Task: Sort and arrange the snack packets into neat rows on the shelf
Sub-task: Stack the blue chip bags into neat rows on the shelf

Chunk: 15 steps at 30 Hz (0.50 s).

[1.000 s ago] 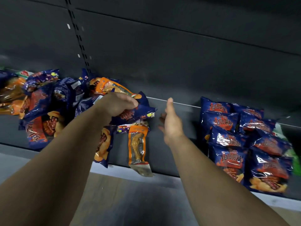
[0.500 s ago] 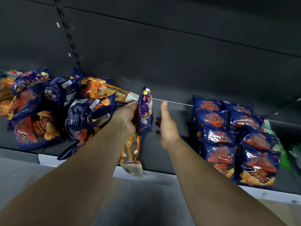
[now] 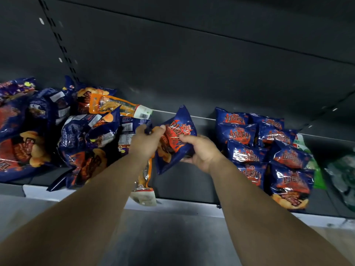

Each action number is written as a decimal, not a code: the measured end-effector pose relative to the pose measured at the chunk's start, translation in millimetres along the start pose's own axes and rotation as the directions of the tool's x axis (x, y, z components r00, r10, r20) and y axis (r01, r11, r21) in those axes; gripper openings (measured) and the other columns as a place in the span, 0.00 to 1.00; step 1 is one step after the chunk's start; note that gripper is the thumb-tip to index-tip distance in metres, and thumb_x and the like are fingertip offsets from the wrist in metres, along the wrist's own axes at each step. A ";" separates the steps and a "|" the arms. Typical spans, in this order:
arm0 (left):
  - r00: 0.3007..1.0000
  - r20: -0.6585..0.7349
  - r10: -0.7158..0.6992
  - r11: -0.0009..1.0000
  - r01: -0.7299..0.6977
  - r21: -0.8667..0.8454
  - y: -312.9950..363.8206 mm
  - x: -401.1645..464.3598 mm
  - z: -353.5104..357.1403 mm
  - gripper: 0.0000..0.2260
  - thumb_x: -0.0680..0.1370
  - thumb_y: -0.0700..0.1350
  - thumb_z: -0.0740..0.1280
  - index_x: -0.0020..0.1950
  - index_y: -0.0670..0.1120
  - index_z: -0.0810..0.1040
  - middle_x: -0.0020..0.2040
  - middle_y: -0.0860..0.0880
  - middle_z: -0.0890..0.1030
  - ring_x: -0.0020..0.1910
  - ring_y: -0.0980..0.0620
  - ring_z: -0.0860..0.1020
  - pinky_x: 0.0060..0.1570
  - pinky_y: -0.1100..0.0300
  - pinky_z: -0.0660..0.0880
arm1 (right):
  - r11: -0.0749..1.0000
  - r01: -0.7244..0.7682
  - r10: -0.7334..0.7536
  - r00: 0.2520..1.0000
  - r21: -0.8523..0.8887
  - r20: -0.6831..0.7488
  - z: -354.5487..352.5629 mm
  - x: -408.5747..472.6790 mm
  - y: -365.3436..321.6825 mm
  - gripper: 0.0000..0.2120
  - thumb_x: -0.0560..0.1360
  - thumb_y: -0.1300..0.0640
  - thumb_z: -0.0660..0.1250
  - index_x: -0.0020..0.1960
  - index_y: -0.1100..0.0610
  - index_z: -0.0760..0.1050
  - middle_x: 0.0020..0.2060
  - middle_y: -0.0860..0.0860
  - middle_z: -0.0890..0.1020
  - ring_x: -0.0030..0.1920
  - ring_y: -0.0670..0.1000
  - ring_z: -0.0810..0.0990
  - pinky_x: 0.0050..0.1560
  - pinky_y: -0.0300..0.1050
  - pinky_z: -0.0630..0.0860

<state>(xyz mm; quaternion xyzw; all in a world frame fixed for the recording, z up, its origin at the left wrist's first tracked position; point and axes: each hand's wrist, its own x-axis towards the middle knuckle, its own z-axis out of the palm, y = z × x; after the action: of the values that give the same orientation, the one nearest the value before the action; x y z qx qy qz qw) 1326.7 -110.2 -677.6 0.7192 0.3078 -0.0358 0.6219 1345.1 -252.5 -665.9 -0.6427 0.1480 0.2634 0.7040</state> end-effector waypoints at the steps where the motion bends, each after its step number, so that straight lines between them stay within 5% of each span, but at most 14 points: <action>1: 0.999 0.037 -0.004 1.000 0.005 -0.027 -3.2 1.1 -2.6 0.24 0.75 0.59 0.67 0.66 0.48 0.69 0.60 0.50 0.76 0.58 0.49 0.74 0.60 0.55 0.69 | 1.000 -0.011 0.011 1.000 -0.015 0.010 -4.4 -1.4 -0.8 0.12 0.74 0.63 0.67 0.57 0.59 0.74 0.42 0.55 0.82 0.41 0.53 0.81 0.45 0.51 0.79; 4: 0.986 0.156 -0.059 0.994 0.073 -0.083 -8.6 3.9 -9.0 0.18 0.73 0.59 0.69 0.56 0.49 0.75 0.48 0.50 0.80 0.46 0.53 0.77 0.54 0.54 0.71 | 0.996 -0.045 0.048 0.998 -0.073 0.045 -16.5 -3.5 2.8 0.15 0.74 0.62 0.69 0.60 0.60 0.74 0.46 0.55 0.82 0.45 0.54 0.81 0.49 0.53 0.79; 9: 0.969 0.185 -0.162 0.961 0.198 -0.194 -17.0 3.0 0.8 0.26 0.71 0.52 0.74 0.65 0.47 0.72 0.56 0.48 0.78 0.53 0.49 0.77 0.43 0.54 0.73 | 0.994 -0.009 0.007 1.000 -0.108 -0.018 -22.9 5.6 13.9 0.05 0.75 0.61 0.69 0.50 0.56 0.76 0.43 0.53 0.82 0.43 0.53 0.81 0.44 0.50 0.80; 13: 0.980 0.092 -0.179 0.951 0.196 -0.241 -22.6 7.2 6.6 0.23 0.69 0.51 0.76 0.59 0.45 0.74 0.55 0.46 0.81 0.52 0.46 0.79 0.53 0.49 0.75 | 0.991 0.036 -0.053 0.989 -0.126 -0.136 -19.5 11.1 18.1 0.06 0.74 0.59 0.71 0.42 0.55 0.74 0.37 0.52 0.81 0.35 0.50 0.79 0.35 0.43 0.77; 15: 0.982 0.028 -0.188 0.943 0.189 -0.276 -23.7 7.7 9.9 0.19 0.69 0.51 0.76 0.54 0.46 0.74 0.54 0.45 0.80 0.53 0.45 0.79 0.55 0.45 0.76 | 0.998 0.060 -0.058 0.967 0.001 -0.248 -17.2 13.1 17.7 0.08 0.72 0.57 0.73 0.42 0.58 0.74 0.38 0.54 0.81 0.37 0.53 0.80 0.38 0.47 0.79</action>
<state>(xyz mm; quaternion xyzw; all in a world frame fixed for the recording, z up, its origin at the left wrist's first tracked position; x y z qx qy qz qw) 1324.7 -115.3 -703.8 0.5923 0.3769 -0.0520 0.7102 1348.1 -266.4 -690.0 -0.6715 0.2165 0.1595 0.6904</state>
